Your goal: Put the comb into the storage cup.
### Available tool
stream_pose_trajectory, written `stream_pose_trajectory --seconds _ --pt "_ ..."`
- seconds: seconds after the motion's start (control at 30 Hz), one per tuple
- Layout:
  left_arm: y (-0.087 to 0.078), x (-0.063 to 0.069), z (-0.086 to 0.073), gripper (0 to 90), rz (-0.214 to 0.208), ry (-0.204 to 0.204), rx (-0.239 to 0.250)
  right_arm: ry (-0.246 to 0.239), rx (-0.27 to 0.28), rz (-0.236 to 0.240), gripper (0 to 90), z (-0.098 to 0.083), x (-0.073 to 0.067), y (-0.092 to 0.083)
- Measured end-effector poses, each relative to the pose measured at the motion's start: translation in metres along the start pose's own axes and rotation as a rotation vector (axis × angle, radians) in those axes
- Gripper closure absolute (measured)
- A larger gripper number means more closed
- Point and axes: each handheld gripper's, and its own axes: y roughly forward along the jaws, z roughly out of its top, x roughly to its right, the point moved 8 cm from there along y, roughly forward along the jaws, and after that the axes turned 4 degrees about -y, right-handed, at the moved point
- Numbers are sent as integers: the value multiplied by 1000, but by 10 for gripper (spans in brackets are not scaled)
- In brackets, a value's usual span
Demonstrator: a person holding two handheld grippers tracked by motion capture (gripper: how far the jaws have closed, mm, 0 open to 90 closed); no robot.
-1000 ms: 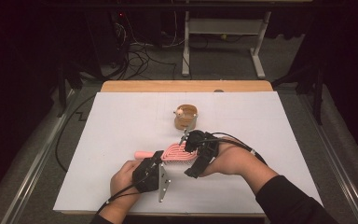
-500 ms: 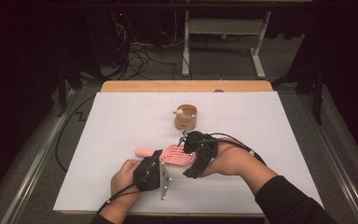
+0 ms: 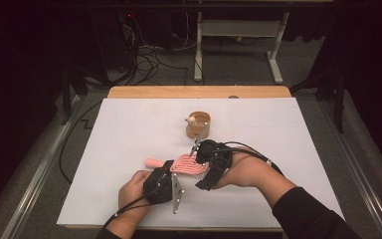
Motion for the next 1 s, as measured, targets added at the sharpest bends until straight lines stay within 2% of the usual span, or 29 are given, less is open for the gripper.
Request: stream_pose_trajectory --seconds 0.3,0.7,0.87,1.0 --pt "-5 -3 3 792 23 -10 42 5 2 -4 175 -4 4 -3" --pt "-6 -5 2 793 31 -13 51 17 -11 -20 137 -8 9 -2" --pt "-5 -4 3 792 22 -13 53 22 -13 -32 101 -11 11 -3" --pt "-5 -4 2 792 23 -12 52 29 -29 -47 19 -16 14 -1"
